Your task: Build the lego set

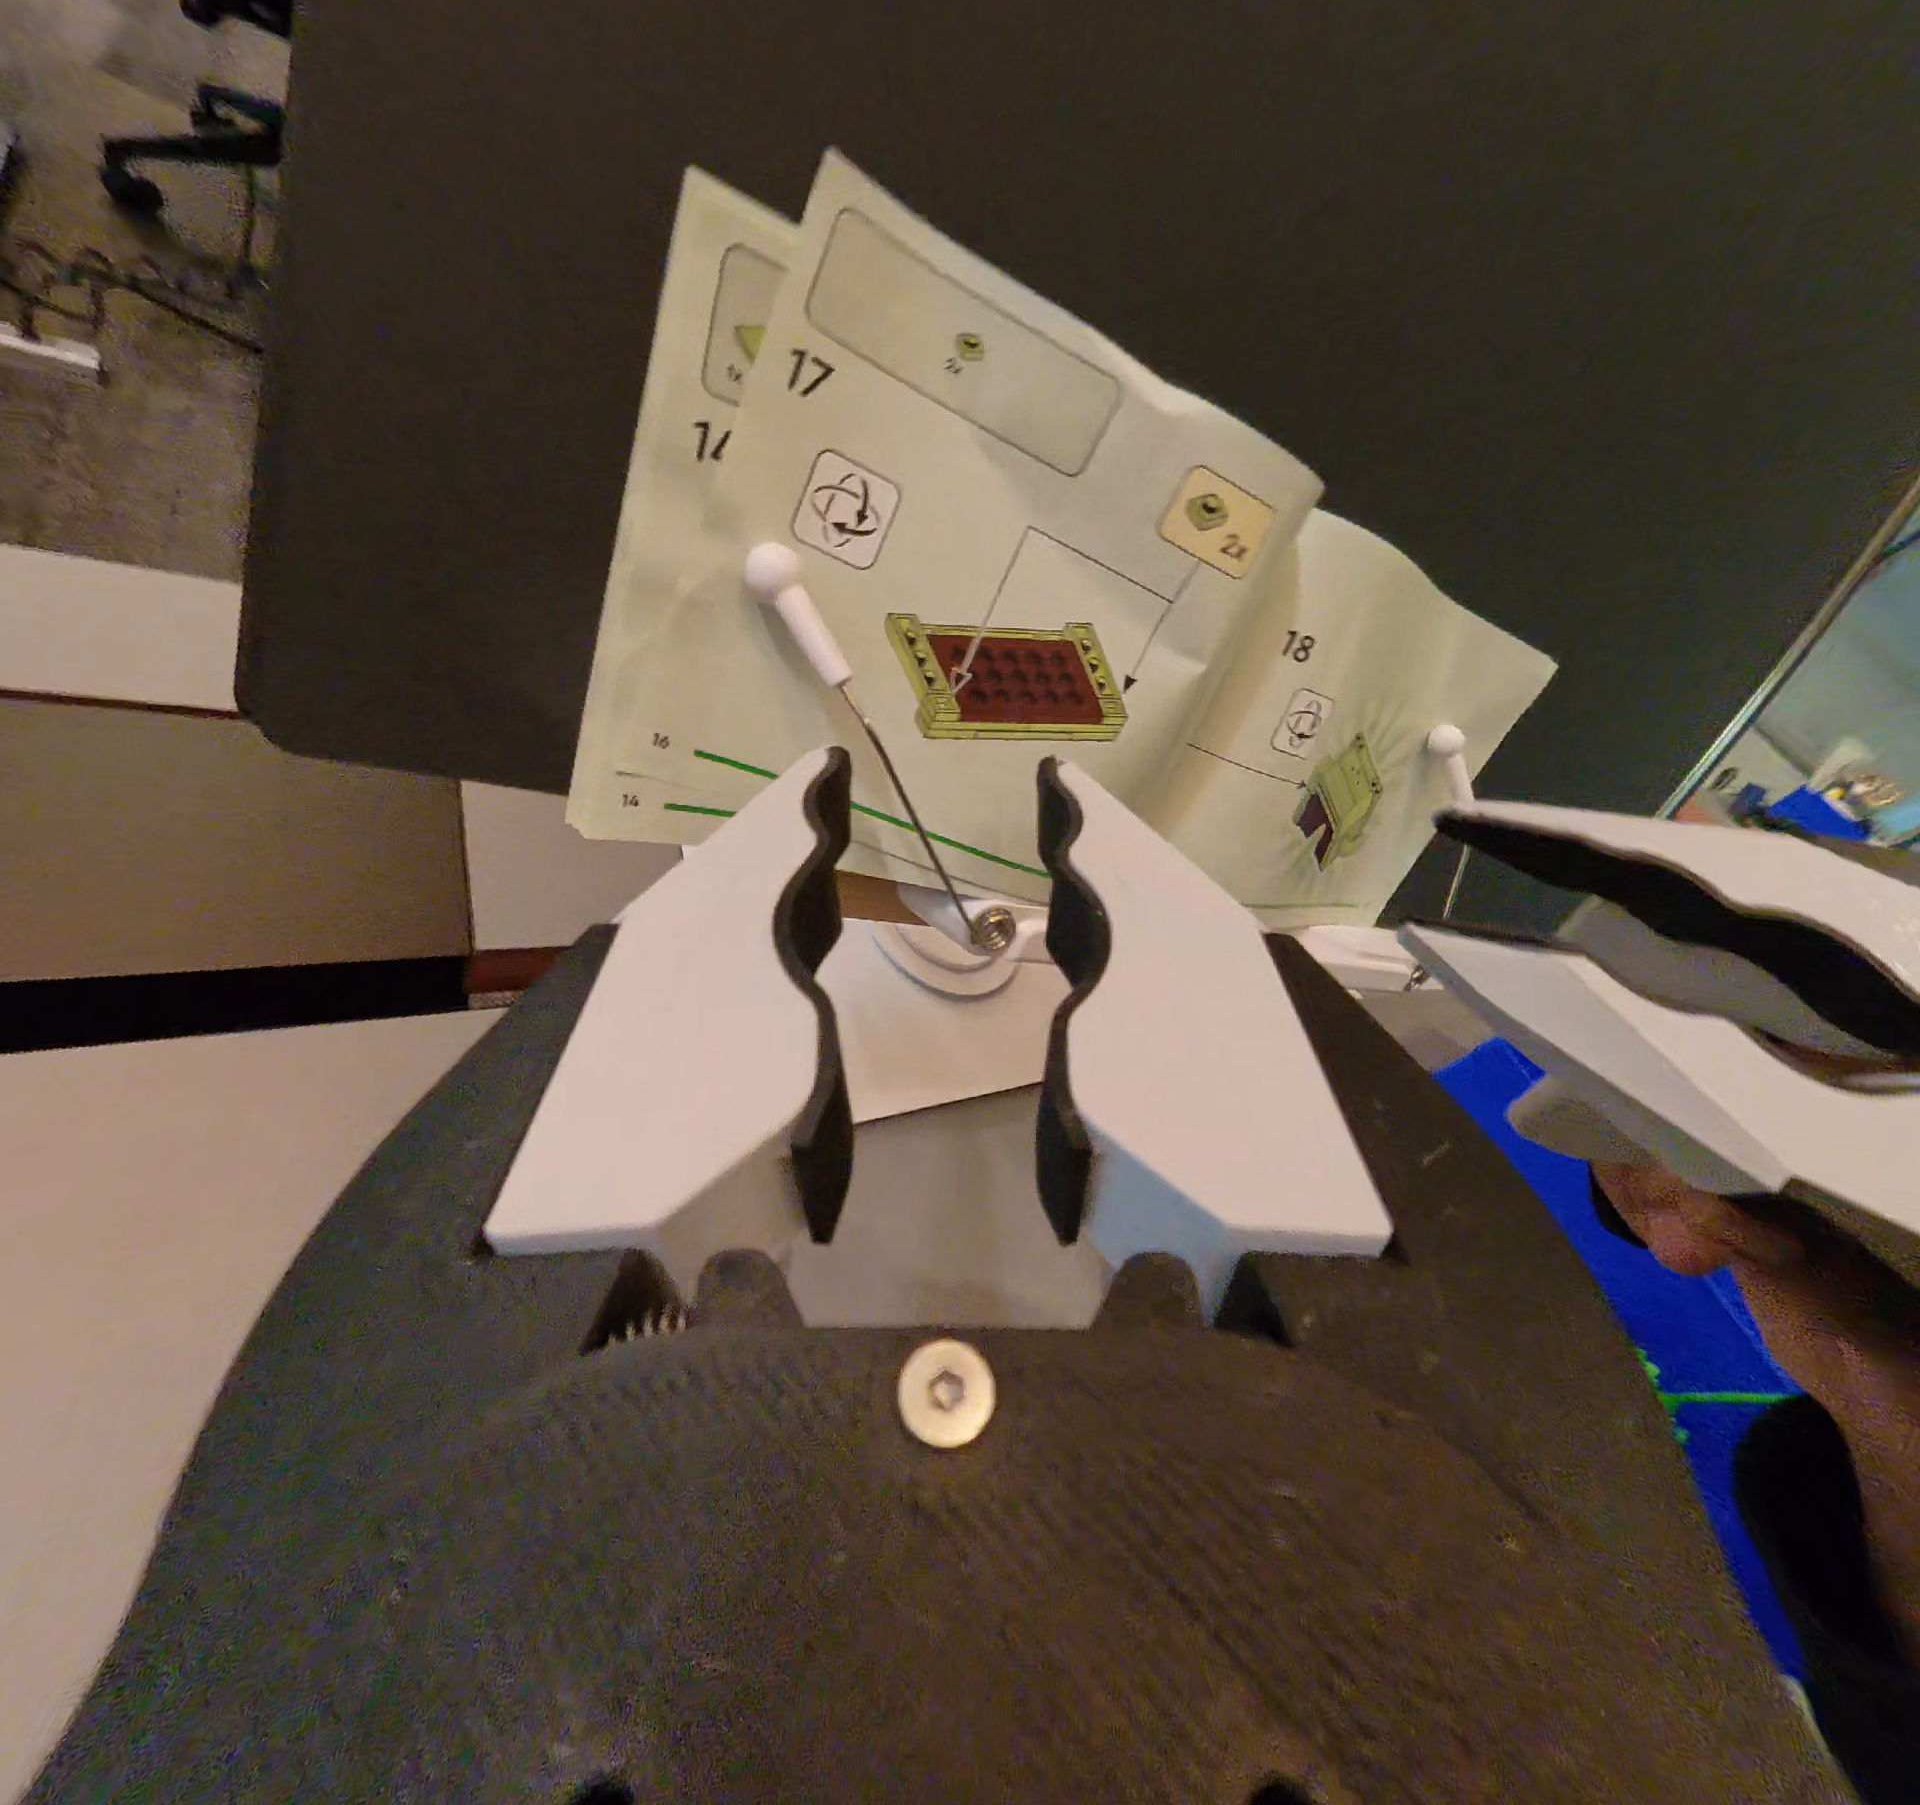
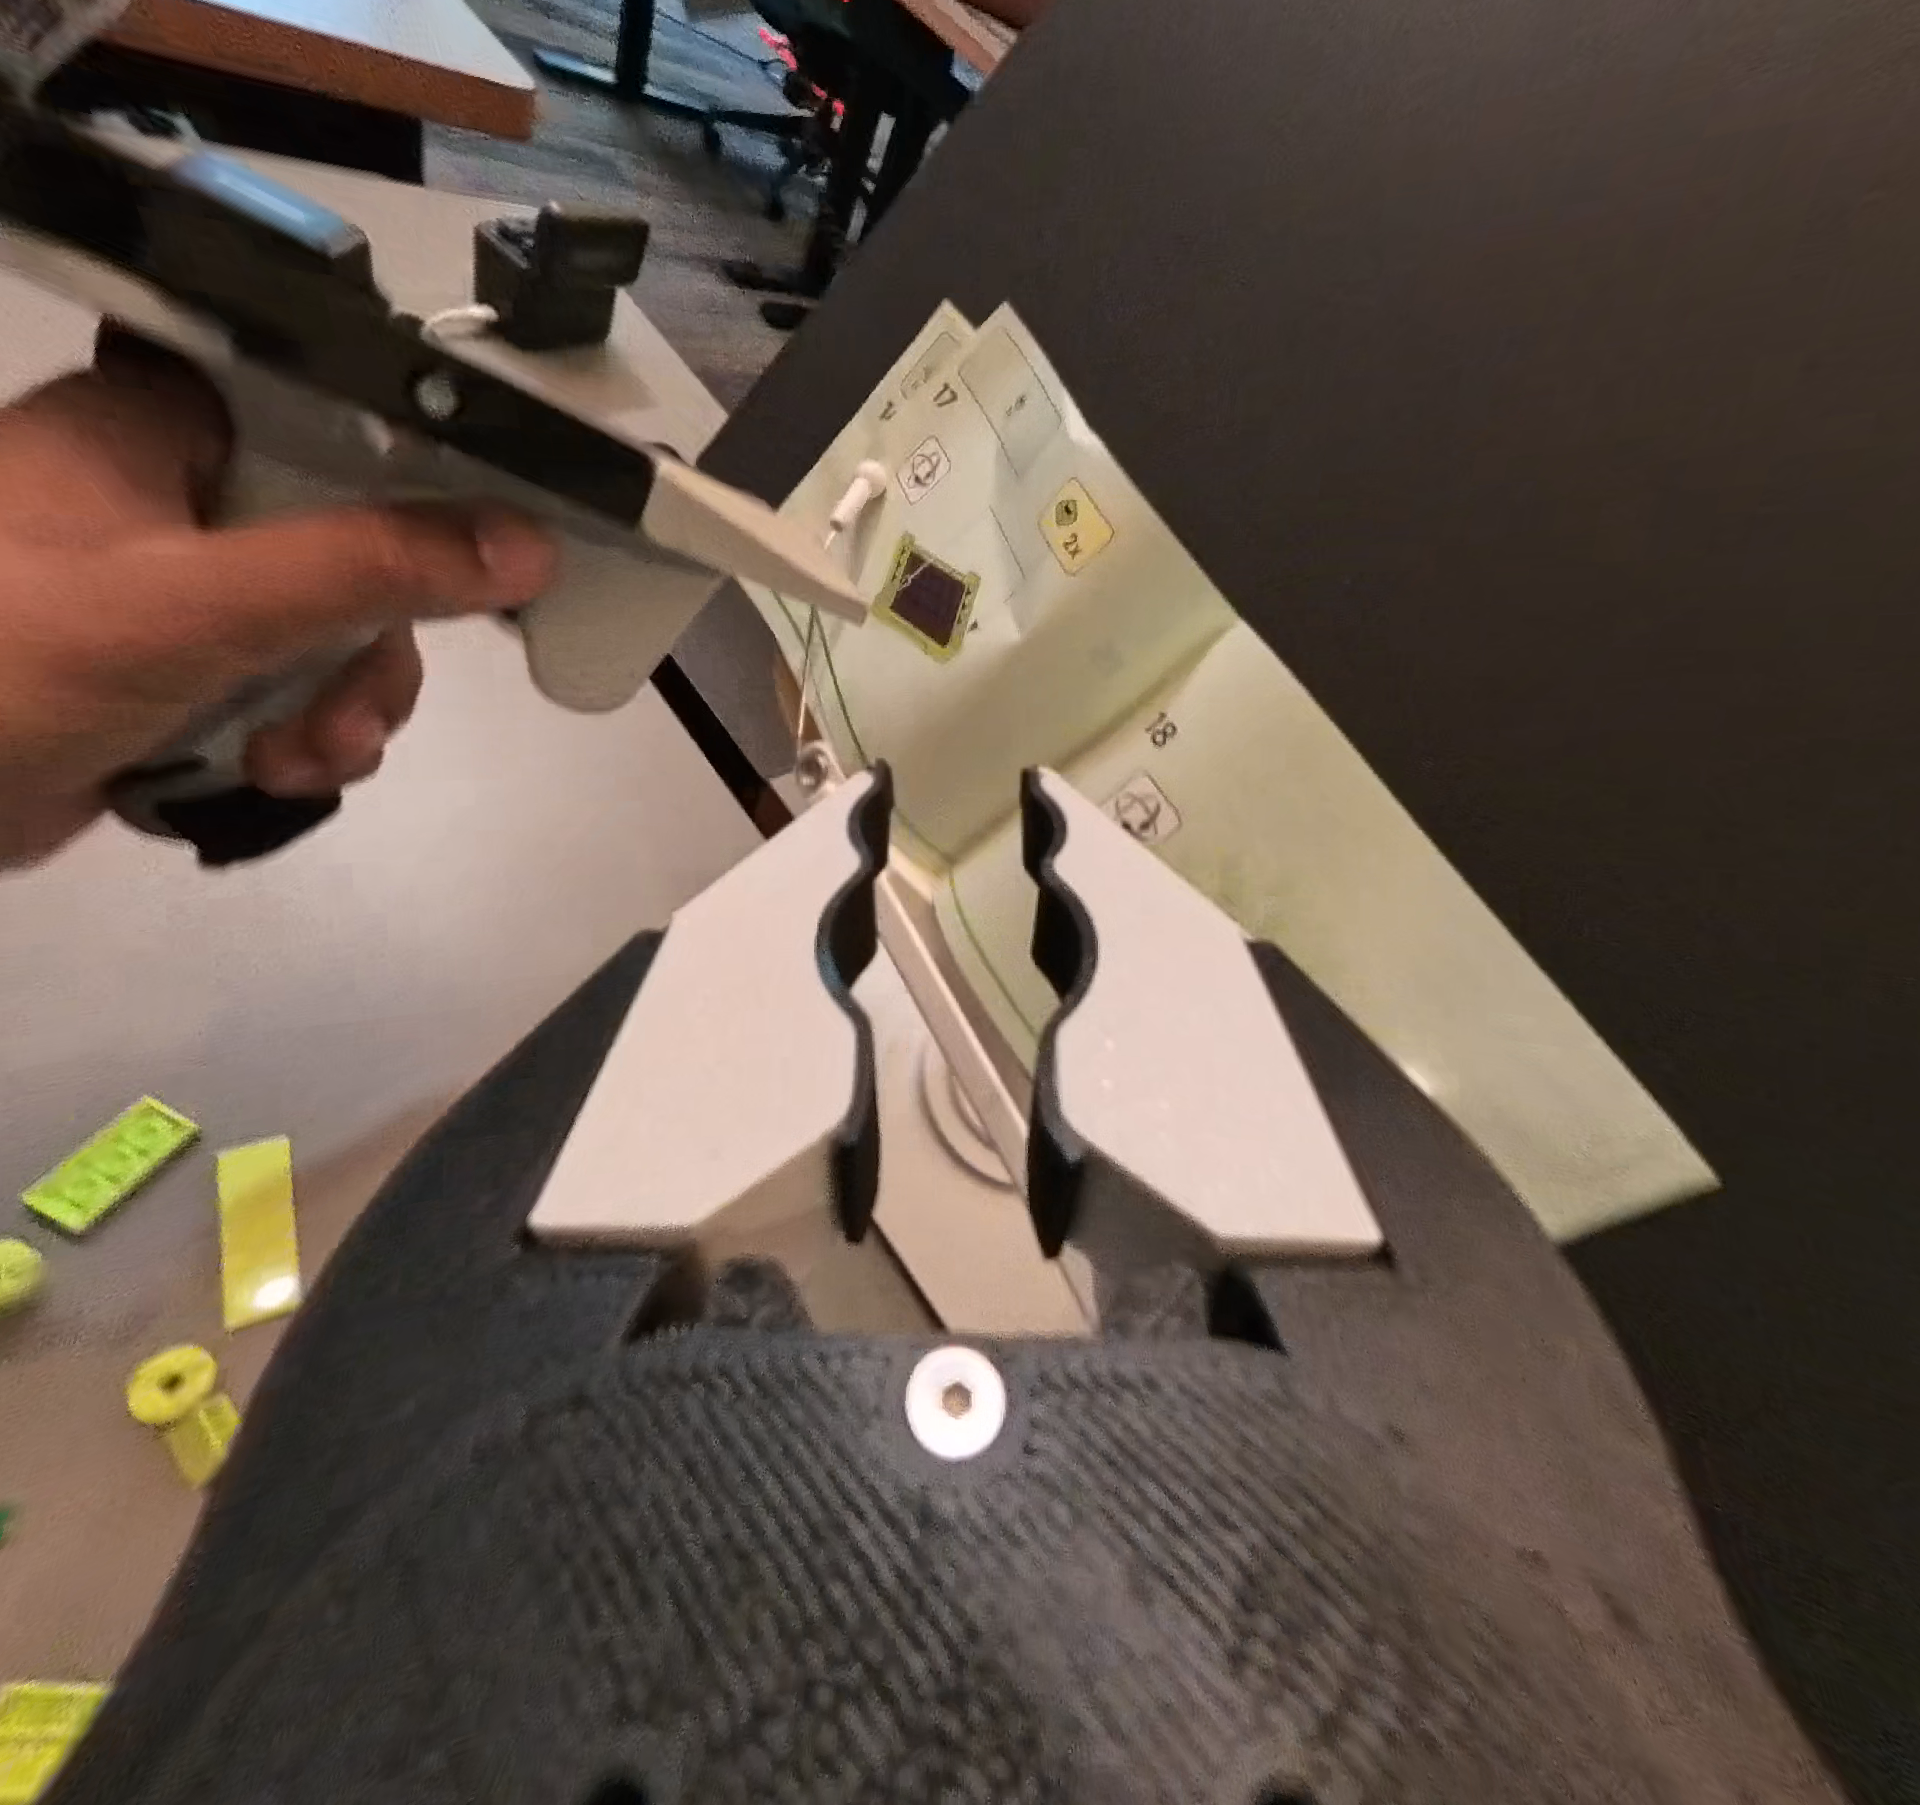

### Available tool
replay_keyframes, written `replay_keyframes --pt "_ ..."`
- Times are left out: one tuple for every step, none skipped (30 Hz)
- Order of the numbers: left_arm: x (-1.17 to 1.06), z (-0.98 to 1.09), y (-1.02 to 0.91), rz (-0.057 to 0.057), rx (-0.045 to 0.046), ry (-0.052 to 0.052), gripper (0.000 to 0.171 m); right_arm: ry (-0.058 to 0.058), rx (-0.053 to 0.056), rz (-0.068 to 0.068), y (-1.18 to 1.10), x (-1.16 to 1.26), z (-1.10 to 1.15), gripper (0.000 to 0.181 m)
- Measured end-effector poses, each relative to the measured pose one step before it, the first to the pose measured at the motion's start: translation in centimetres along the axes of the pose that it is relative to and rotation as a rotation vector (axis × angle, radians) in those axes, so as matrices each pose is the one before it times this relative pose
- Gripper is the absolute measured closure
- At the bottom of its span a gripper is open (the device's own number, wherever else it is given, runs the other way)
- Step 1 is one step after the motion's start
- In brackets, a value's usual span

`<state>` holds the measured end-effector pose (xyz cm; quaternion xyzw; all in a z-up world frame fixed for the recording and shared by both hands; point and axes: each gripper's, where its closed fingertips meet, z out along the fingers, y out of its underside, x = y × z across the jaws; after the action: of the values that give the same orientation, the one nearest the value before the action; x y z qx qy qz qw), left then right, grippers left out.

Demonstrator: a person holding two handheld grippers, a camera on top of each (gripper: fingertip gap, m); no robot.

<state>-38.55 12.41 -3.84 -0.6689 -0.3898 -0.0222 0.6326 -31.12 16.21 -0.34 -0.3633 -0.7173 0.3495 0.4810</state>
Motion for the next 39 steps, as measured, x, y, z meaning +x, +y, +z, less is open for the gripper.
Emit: replay_keyframes --pt "-0.347 0.219 0.094 -0.0228 -0.00341 0.0022 0.144 -0.0098 -0.0238 0.0299 0.005 0.409 1.038 0.159" --pt "-0.096 0.136 0.026 -0.0173 0.00195 0.0173 0.153 0.0110 -0.0349 0.0117 0.288 0.665 1.073 0.161" --pt "0.011 0.017 -0.020 -0.0149 0.00502 0.0213 0.163 0.0100 -0.0270 -0.0026 0.245 0.519 0.988 0.163" --pt "-0.164 -0.051 -0.039 -0.0071 0.00717 0.0068 0.171 -0.0050 -0.0078 -0.0078 -0.032 0.140 0.832 0.165" --pt "0.107 -0.086 0.012 0.0059 0.00557 0.0227 0.171 -0.0223 0.0130 -0.0081 -0.348 -0.296 0.633 0.167" --pt "0.038 -0.139 0.073 -0.0022 0.00508 0.0127 0.171 -0.0213 0.0190 -0.0077 -0.452 -0.439 0.470 0.170" --pt "0.247 -0.172 0.007 0.0008 0.01416 0.0182 0.171 0.0029 0.0062 -0.0132 -0.279 -0.145 0.421 0.174" --pt "0.230 -0.197 0.101 0.0130 0.01456 0.0105 0.171 0.0221 -0.0108 -0.0255 -0.027 0.109 0.434 0.181" --pt "0.006 -0.213 0.187 0.0175 0.01379 -0.0097 0.171 0.0268 -0.0195 -0.0335 0.145 0.172 0.437 0.181" --pt "0.247 -0.192 0.143 0.0143 0.01653 0.0054 0.171 0.0175 -0.0174 -0.0303 0.152 0.015 0.433 0.181" --pt "0.278 -0.150 0.183 0.0113 0.01401 0.0075 0.171 0.0049 -0.0090 -0.0195 0.066 -0.167 0.382 0.181" --pt "0.034 -0.081 0.229 0.0065 0.00818 -0.0063 0.171 -0.0013 0.0092 -0.0058 -0.194 -0.243 0.197 0.181" --pt "0.011 -0.035 0.113 0.0018 0.01032 -0.0025 0.171 -0.0029 0.0102 0.0078 -0.184 -0.199 0.112 0.181" --pt "0.019 0.040 0.105 -0.0012 0.00470 0.0028 0.170 -0.0027 0.0051 0.0127 -0.085 -0.117 0.051 0.181" --pt "-0.140 0.074 0.064 -0.0033 -0.00038 -0.0026 0.170 -0.0005 0.0025 0.0120 -0.011 -0.035 0.018 0.181" --pt "-0.014 0.067 -0.020 -0.0076 -0.00115 0.0094 0.170 -0.0015 0.0030 0.0103 0.009 -0.009 -0.001 0.181" --pt "0.022 0.059 -0.018 -0.0159 -0.00510 0.0132 0.170 -0.0101 -0.0011 0.0100 0.084 -0.123 0.016 0.181" --pt "0.003 0.016 -0.024 -0.0178 -0.00841 0.0120 0.170 -0.0138 -0.0003 0.0129 0.090 -0.182 0.022 0.181" --pt "0.012 -0.008 -0.035 -0.0149 -0.00703 0.0092 0.170 -0.0098 0.0051 0.0152 0.008 -0.136 -0.117 0.181" --pt "0.011 -0.013 0.016 -0.0069 -0.00793 0.0052 0.170 -0.0031 0.0115 0.0175 -0.099 -0.050 -0.415 0.181" --pt "-0.032 -0.060 0.024 -0.0031 -0.00663 -0.0031 0.169 0.0038 0.0183 0.0211 -0.143 0.083 -0.826 0.180" --pt "-0.051 -0.197 0.013 -0.0008 -0.00400 -0.0086 0.166 0.0094 0.0358 0.0369 -0.277 0.240 -1.245 0.178" --pt "0.144 -0.390 -0.141 0.0016 0.00846 -0.0019 0.158 0.0141 0.0508 0.0604 -0.377 0.482 -1.609 0.178" --pt "0.648 -0.600 -0.372 0.0040 0.03199 0.0212 0.148 0.0262 0.0511 0.0747 -0.294 0.899 -1.820 0.178" --pt "0.932 -0.643 -0.445 0.0079 0.03787 0.0251 0.144 0.0469 0.0342 0.0702 0.005 1.495 -1.890 0.177" --pt "0.839 -0.475 -0.260 0.0211 0.02321 0.0032 0.142 0.0678 0.0122 0.0505 0.318 2.060 -1.803 0.175" --pt "0.872 -0.220 -0.041 0.0358 0.00660 -0.0073 0.141 0.0838 -0.0001 0.0277 0.519 2.443 -1.583 0.171" --pt "1.034 0.087 0.126 0.0440 -0.00421 -0.0062 0.140 0.0790 -0.0047 0.0115 0.580 2.343 -1.163 0.167" --pt "0.996 0.423 0.234 0.0452 -0.01090 -0.0171 0.140 0.0432 -0.0105 0.0050 0.620 1.562 -0.623 0.162" --pt "1.034 0.696 0.308 0.0489 -0.01553 -0.0207 0.138 -0.0008 -0.0172 0.0026 0.631 0.517 -0.138 0.155" --pt "1.263 0.872 0.318 0.0586 -0.01523 -0.0107 0.134 -0.0182 -0.0270 -0.0027 0.702 -0.147 0.242 0.146" --pt "1.194 0.988 0.292 0.0670 -0.01330 -0.0188 0.128 -0.0146 -0.0351 -0.0189 0.775 -0.401 0.491 0.139" --pt "0.996 1.007 0.268 0.0760 -0.01314 -0.0330 0.123 0.0028 -0.0359 -0.0387 0.778 -0.283 0.662 0.137" --pt "0.835 0.974 0.196 0.0806 -0.01139 -0.0404 0.116 0.0178 -0.0294 -0.0499 0.707 -0.098 0.716 0.137" --pt "0.747 0.907 0.153 0.0803 -0.01045 -0.0405 0.107 0.0224 -0.0198 -0.0504 0.558 0.022 0.647 0.140" --pt "0.681 0.802 0.171 0.0697 -0.01276 -0.0365 0.098 0.0251 -0.0105 -0.0421 0.419 0.155 0.462 0.152" --pt "0.525 0.693 0.116 0.0467 -0.00958 -0.0333 0.090 0.0302 -0.0003 -0.0282 0.261 0.351 0.237 0.173" --pt "0.374 0.605 0.064 0.0290 -0.00719 -0.0274 0.083 0.0340 0.0163 -0.0063 0.022 0.542 0.002 0.181" --pt "0.131 0.572 0.152 0.0193 -0.01230 -0.0285 0.077 -0.0002 0.0192 0.0180 -0.039 0.151 -0.052 0.181"
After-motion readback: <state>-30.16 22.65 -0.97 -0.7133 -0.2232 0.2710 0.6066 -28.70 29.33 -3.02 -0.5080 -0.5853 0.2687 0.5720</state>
